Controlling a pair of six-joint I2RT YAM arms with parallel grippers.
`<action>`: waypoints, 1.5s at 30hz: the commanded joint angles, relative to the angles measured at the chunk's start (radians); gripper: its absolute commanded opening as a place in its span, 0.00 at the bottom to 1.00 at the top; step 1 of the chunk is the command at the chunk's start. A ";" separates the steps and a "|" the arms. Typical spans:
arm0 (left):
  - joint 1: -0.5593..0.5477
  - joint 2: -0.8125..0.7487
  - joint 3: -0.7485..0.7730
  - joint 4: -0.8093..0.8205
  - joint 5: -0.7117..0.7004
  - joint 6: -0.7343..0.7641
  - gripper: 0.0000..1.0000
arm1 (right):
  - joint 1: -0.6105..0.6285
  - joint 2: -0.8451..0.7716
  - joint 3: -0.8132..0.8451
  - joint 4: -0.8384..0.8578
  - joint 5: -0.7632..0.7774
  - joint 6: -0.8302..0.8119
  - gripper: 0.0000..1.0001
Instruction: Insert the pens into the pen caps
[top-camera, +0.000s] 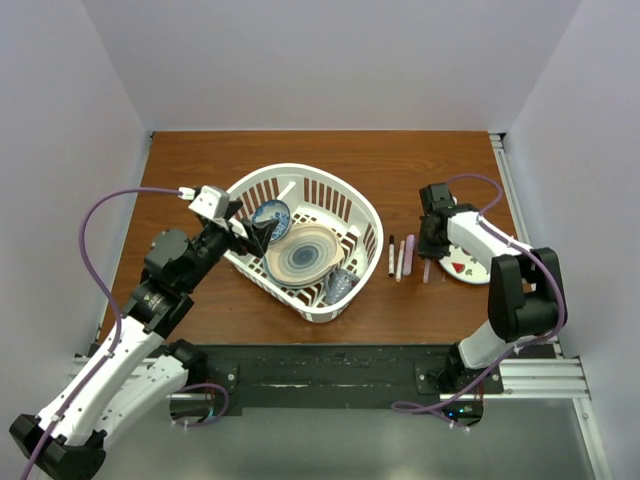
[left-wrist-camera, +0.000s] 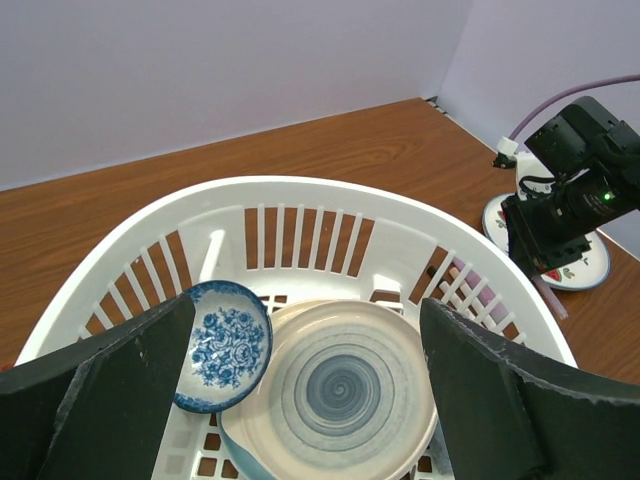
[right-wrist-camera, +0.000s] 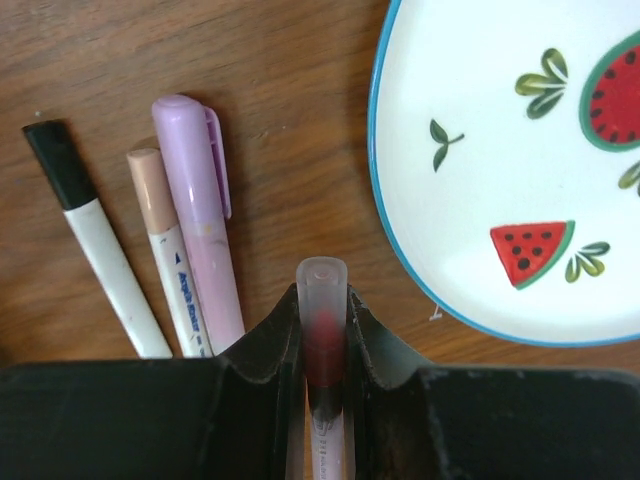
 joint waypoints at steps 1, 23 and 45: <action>0.004 -0.006 -0.008 0.043 -0.034 0.026 1.00 | -0.005 0.026 -0.014 0.078 -0.022 -0.028 0.18; 0.004 0.003 0.028 0.032 0.001 -0.002 1.00 | -0.003 -0.405 0.196 -0.146 -0.326 -0.020 0.57; 0.004 -0.069 0.220 -0.098 0.286 -0.235 1.00 | -0.003 -0.873 0.188 -0.016 -0.626 0.167 0.99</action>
